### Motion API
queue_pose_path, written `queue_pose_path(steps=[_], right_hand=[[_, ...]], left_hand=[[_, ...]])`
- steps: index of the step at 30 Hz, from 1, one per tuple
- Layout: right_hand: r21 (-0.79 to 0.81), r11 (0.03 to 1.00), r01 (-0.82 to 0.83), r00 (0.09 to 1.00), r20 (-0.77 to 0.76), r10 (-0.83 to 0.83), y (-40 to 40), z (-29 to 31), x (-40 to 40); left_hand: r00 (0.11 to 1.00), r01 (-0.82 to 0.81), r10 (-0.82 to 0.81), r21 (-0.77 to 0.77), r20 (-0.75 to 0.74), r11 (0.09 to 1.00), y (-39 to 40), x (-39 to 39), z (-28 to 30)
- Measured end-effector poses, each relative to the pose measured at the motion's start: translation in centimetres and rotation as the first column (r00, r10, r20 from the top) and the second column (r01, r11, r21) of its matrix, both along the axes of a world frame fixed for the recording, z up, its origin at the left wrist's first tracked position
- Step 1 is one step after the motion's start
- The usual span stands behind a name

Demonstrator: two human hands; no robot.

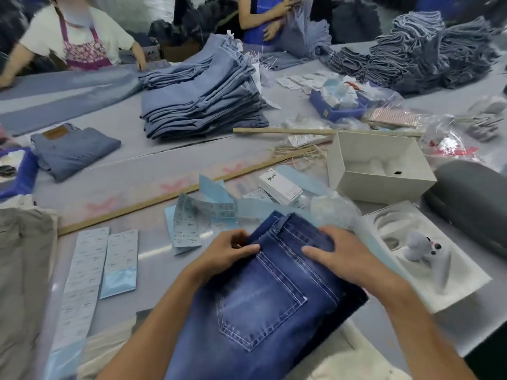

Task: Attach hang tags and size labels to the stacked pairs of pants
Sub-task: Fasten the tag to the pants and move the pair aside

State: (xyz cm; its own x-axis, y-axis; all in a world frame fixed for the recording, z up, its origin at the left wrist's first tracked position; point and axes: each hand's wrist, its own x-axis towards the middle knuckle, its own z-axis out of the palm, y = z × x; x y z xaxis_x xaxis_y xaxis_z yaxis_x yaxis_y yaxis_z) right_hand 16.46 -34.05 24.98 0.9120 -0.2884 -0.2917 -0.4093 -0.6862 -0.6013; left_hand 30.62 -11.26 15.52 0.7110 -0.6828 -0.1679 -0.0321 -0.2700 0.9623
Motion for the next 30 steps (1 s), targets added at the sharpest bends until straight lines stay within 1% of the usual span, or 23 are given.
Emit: queue_pose_path(steps=[1, 2, 3, 4, 5, 7, 9, 10, 11, 12, 13, 15, 16, 17, 18, 20, 22, 24, 26, 27, 29, 30], right_hand=[[0.024, 0.999, -0.028, 0.987, -0.156, 0.032, -0.1, -1.3, 1.1], [0.095, 0.995, -0.021, 0.958, -0.283, 0.047, -0.4, -2.6, 1.5], [0.186, 0.982, 0.029, 0.933, -0.359, 0.04, -0.8, -3.6, 1.4], [0.255, 0.963, 0.089, 0.927, -0.376, 0.014, -1.1, -4.3, 1.0], [0.293, 0.948, 0.121, 0.939, -0.345, -0.014, -1.5, -4.7, 0.5], [0.252, 0.961, 0.118, 0.973, -0.222, -0.061, -2.1, -5.2, 0.0], [0.162, 0.98, 0.116, 0.991, -0.086, -0.103, -2.1, -5.2, -0.4], [0.161, 0.979, 0.122, 0.993, -0.018, -0.121, -2.1, -5.2, -0.5], [0.192, 0.974, 0.121, 0.992, 0.02, -0.127, -2.1, -5.1, -0.5], [0.231, 0.966, 0.116, 0.992, 0.019, -0.124, -2.2, -5.1, -0.5], [0.261, 0.958, 0.115, 0.993, -0.02, -0.114, -2.3, -4.9, -0.5], [0.34, 0.93, 0.142, 0.982, -0.166, -0.089, -2.3, -4.7, -0.5], [0.389, 0.906, 0.169, 0.972, -0.22, -0.087, -2.3, -4.8, -0.6], [0.418, 0.888, 0.191, 0.968, -0.233, -0.098, -2.3, -5.0, -0.8], [0.433, 0.881, 0.192, 0.974, -0.198, -0.114, -2.4, -5.1, -0.9], [0.431, 0.887, 0.169, 0.986, -0.063, -0.157, -2.6, -4.9, -1.1], [0.415, 0.896, 0.161, 0.981, 0.028, -0.189, -2.4, -4.2, -1.3], [0.409, 0.901, 0.146, 0.985, 0.025, -0.171, -1.9, -3.3, -1.7], [0.477, 0.865, 0.154, 0.986, -0.022, -0.164, -1.2, -2.2, -2.2], [0.484, 0.863, 0.145, 0.988, -0.021, -0.155, -1.1, -1.4, -2.5], [0.414, 0.908, 0.058, 0.995, 0.053, -0.088, -0.8, 0.9, -3.4], [0.368, 0.93, 0.013, 0.994, 0.095, -0.052, -0.4, 2.4, -4.1]], left_hand=[[1.0, 0.031, -0.031, 0.153, -0.003, 0.988, -0.1, 0.0, -1.5], [0.997, 0.077, -0.067, 0.266, -0.047, 0.961, -0.2, 0.0, -2.9], [0.991, 0.111, -0.083, 0.31, -0.105, 0.944, -0.2, 0.0, -3.9], [0.989, 0.116, -0.081, 0.296, -0.126, 0.948, -0.1, 0.1, -4.6], [0.991, 0.098, -0.072, 0.247, -0.109, 0.964, -0.1, 0.2, -4.8], [0.998, 0.035, -0.029, 0.127, -0.047, 0.991, -0.4, 0.4, -4.5], [0.996, -0.031, 0.033, 0.024, -0.086, 0.999, -0.6, 0.6, -3.9], [0.99, -0.058, 0.056, -0.011, -0.126, 0.998, -0.6, 0.8, -3.6], [0.983, -0.058, 0.054, -0.023, -0.175, 0.998, -0.4, 1.0, -3.2], [0.971, -0.017, 0.017, 0.0, -0.237, 1.0, -0.2, 1.0, -2.9], [0.951, 0.07, -0.051, 0.05, -0.305, 0.996, -0.1, 1.0, -2.6], [0.907, 0.24, -0.166, 0.149, -0.388, 0.959, -0.3, 1.1, -2.2], [0.903, 0.259, -0.176, 0.169, -0.391, 0.951, -0.7, 1.1, -1.6], [0.913, 0.239, -0.162, 0.169, -0.374, 0.956, -1.0, 1.1, -1.0], [0.929, 0.187, -0.125, 0.153, -0.348, 0.97, -1.3, 1.2, -0.5], [0.944, 0.081, -0.046, 0.094, -0.327, 0.992, -1.4, 1.2, 0.4], [0.953, 0.044, -0.033, 0.031, -0.3, 0.999, -0.9, 0.7, 1.7], [0.973, 0.055, -0.054, -0.003, -0.223, 0.999, -0.5, 0.0, 3.4], [0.991, 0.069, -0.075, -0.054, -0.115, 0.996, 0.1, -0.9, 5.9], [0.995, 0.08, -0.084, -0.082, -0.057, 0.993, 0.6, -1.4, 7.2], [0.993, 0.118, -0.115, -0.143, 0.024, 0.983, 1.5, -2.3, 9.7], [0.991, 0.134, -0.13, -0.184, 0.033, 0.974, 2.0, -2.8, 10.7]])
